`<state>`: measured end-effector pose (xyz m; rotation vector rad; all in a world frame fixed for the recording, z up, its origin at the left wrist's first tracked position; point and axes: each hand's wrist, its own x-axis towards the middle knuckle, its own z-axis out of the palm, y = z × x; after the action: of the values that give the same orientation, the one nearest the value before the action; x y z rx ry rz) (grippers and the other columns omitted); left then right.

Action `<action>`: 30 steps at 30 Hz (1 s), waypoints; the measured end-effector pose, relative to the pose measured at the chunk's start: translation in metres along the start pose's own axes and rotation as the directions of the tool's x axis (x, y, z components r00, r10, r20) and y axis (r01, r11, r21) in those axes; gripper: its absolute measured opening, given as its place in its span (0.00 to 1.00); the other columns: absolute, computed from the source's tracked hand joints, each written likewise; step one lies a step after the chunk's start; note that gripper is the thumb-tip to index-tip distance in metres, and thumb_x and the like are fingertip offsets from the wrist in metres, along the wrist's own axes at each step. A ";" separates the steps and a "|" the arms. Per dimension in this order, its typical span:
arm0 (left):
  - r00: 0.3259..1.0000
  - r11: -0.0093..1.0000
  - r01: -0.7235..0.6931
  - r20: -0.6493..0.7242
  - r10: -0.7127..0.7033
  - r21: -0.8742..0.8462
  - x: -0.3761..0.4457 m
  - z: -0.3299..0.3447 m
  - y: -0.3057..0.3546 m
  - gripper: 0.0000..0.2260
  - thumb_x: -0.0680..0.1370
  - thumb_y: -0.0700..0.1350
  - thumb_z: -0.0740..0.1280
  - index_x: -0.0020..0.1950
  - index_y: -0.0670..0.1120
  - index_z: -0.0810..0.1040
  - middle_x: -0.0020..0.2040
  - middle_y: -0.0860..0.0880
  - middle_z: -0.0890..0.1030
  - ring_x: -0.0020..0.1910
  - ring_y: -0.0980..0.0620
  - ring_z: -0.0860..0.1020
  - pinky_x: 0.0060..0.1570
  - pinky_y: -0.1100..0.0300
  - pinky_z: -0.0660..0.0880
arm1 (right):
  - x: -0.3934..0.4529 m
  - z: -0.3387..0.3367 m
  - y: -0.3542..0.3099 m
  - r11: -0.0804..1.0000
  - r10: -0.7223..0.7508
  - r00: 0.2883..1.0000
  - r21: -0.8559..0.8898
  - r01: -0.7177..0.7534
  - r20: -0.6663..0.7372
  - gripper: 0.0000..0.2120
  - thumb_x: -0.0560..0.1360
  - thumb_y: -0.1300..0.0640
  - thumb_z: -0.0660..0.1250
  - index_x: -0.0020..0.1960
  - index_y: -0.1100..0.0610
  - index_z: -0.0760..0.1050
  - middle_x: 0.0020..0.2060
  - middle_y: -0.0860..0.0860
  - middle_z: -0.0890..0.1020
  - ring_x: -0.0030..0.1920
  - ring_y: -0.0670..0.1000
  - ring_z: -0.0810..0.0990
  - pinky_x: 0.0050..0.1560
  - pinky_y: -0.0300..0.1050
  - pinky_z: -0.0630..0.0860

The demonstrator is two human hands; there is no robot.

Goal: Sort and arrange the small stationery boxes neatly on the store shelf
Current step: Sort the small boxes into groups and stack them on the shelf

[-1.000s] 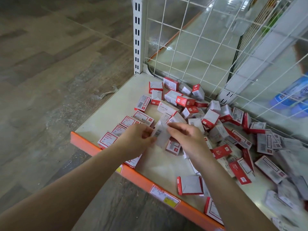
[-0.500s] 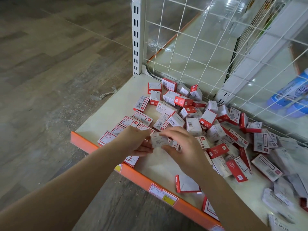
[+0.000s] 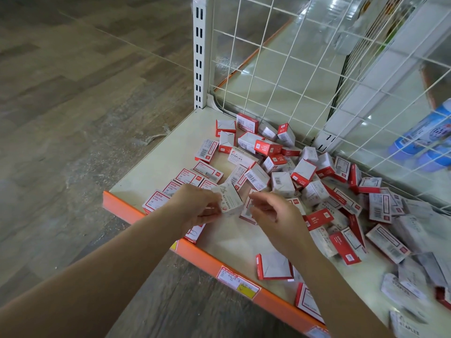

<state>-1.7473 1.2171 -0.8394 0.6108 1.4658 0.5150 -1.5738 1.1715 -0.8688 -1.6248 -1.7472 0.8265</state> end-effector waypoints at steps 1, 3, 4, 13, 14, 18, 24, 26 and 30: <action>1.000 1.000 -0.009 -0.004 0.009 -0.023 0.000 0.001 0.000 0.04 0.77 0.36 0.65 0.43 0.38 0.74 0.40 0.43 0.80 0.37 0.49 0.80 0.40 0.56 0.79 | -0.001 0.001 -0.001 1.000 0.018 1.000 0.024 -0.018 0.013 0.13 0.75 0.56 0.65 0.59 0.51 0.75 0.45 0.43 0.77 0.47 0.39 0.76 0.46 0.27 0.71; 0.999 0.999 -0.032 -0.002 0.032 -0.037 -0.002 0.004 0.000 0.05 0.77 0.35 0.64 0.41 0.39 0.73 0.40 0.43 0.80 0.36 0.50 0.79 0.39 0.58 0.79 | -0.002 0.004 -0.004 0.999 0.031 0.999 0.032 -0.032 0.032 0.12 0.75 0.53 0.65 0.58 0.46 0.72 0.45 0.40 0.77 0.48 0.39 0.76 0.47 0.29 0.71; 0.999 0.999 -0.046 0.005 0.046 -0.023 -0.003 0.005 0.000 0.06 0.78 0.35 0.63 0.41 0.40 0.73 0.40 0.43 0.80 0.36 0.51 0.79 0.37 0.60 0.79 | -0.002 0.006 -0.004 0.999 0.032 0.999 0.029 -0.033 0.032 0.11 0.75 0.53 0.65 0.57 0.45 0.70 0.45 0.39 0.76 0.48 0.38 0.75 0.47 0.28 0.71; 0.983 0.940 -0.174 0.108 0.148 0.295 -0.010 0.006 -0.003 0.08 0.77 0.39 0.65 0.54 0.48 0.76 0.51 0.44 0.80 0.50 0.47 0.79 0.54 0.52 0.78 | 0.005 0.005 -0.012 0.993 0.057 0.996 0.096 -0.063 0.065 0.12 0.77 0.55 0.63 0.58 0.55 0.76 0.48 0.46 0.81 0.48 0.42 0.79 0.48 0.35 0.77; 0.981 0.936 -0.182 0.121 0.152 0.300 -0.009 0.006 -0.003 0.09 0.77 0.39 0.65 0.57 0.48 0.76 0.51 0.45 0.80 0.50 0.48 0.79 0.54 0.52 0.78 | 0.006 0.004 -0.012 0.987 0.082 0.994 0.131 -0.091 0.074 0.11 0.76 0.56 0.64 0.57 0.55 0.77 0.47 0.47 0.81 0.48 0.43 0.80 0.47 0.37 0.79; 0.985 0.951 -0.166 0.098 0.145 0.262 -0.005 0.007 -0.004 0.15 0.77 0.40 0.66 0.63 0.47 0.75 0.55 0.44 0.79 0.52 0.46 0.78 0.51 0.54 0.78 | 0.007 0.003 -0.018 0.909 0.236 0.972 0.353 -0.223 0.006 0.03 0.74 0.60 0.68 0.46 0.53 0.76 0.42 0.50 0.81 0.42 0.43 0.81 0.36 0.33 0.76; 0.994 0.972 -0.089 0.085 0.072 0.218 -0.002 0.006 -0.010 0.12 0.76 0.39 0.66 0.59 0.42 0.78 0.46 0.44 0.81 0.40 0.50 0.78 0.46 0.58 0.78 | 0.006 0.004 -0.016 0.706 0.473 0.879 0.622 -0.337 -0.061 0.08 0.74 0.62 0.67 0.50 0.53 0.74 0.45 0.55 0.81 0.48 0.54 0.82 0.51 0.50 0.80; 0.992 0.975 -0.101 0.095 0.084 0.200 -0.001 0.007 -0.012 0.12 0.77 0.38 0.66 0.60 0.42 0.78 0.44 0.46 0.81 0.40 0.51 0.79 0.48 0.56 0.78 | 0.005 0.005 -0.018 0.678 0.466 0.884 0.647 -0.348 -0.014 0.10 0.75 0.63 0.66 0.54 0.52 0.74 0.44 0.56 0.81 0.46 0.53 0.83 0.48 0.45 0.80; 0.985 0.974 -0.164 0.083 0.152 0.158 0.001 0.009 -0.011 0.10 0.77 0.38 0.64 0.58 0.42 0.79 0.42 0.46 0.82 0.37 0.53 0.79 0.50 0.56 0.78 | 0.001 0.007 -0.018 0.657 0.430 0.901 0.668 -0.349 0.047 0.13 0.76 0.64 0.63 0.50 0.46 0.74 0.45 0.57 0.82 0.40 0.49 0.82 0.45 0.40 0.80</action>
<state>-1.7392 1.2088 -0.8469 0.8741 1.4088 0.4937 -1.5911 1.1712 -0.8590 -1.4963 -0.8347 1.3433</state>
